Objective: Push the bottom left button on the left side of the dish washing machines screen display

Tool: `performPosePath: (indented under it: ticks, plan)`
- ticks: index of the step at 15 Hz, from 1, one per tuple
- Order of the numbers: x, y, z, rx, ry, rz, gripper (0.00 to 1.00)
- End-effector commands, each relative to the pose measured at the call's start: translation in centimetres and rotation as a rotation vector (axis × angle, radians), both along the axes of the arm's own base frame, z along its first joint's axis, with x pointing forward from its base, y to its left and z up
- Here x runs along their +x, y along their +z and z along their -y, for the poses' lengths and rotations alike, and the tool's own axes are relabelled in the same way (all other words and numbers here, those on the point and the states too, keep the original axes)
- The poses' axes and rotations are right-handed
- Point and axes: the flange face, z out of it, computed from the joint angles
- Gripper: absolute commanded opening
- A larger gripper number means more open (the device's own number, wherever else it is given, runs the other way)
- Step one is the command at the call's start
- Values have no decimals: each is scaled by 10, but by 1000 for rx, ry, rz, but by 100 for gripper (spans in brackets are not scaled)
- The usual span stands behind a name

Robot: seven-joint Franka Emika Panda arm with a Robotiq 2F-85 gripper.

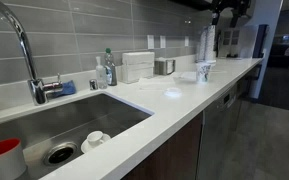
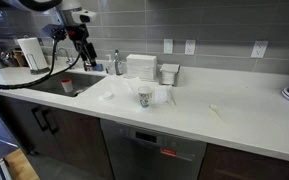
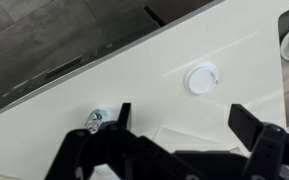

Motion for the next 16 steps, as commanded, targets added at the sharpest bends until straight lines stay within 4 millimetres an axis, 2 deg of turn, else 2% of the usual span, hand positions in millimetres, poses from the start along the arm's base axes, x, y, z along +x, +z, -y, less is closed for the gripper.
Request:
performPosePath:
  ticks: [1,15,16]
  plan:
    - [0,1,0,0,0,-1,100]
    - [0,1,0,0,0,-1,100]
    - [2,-5,8,17,-3,-30,100]
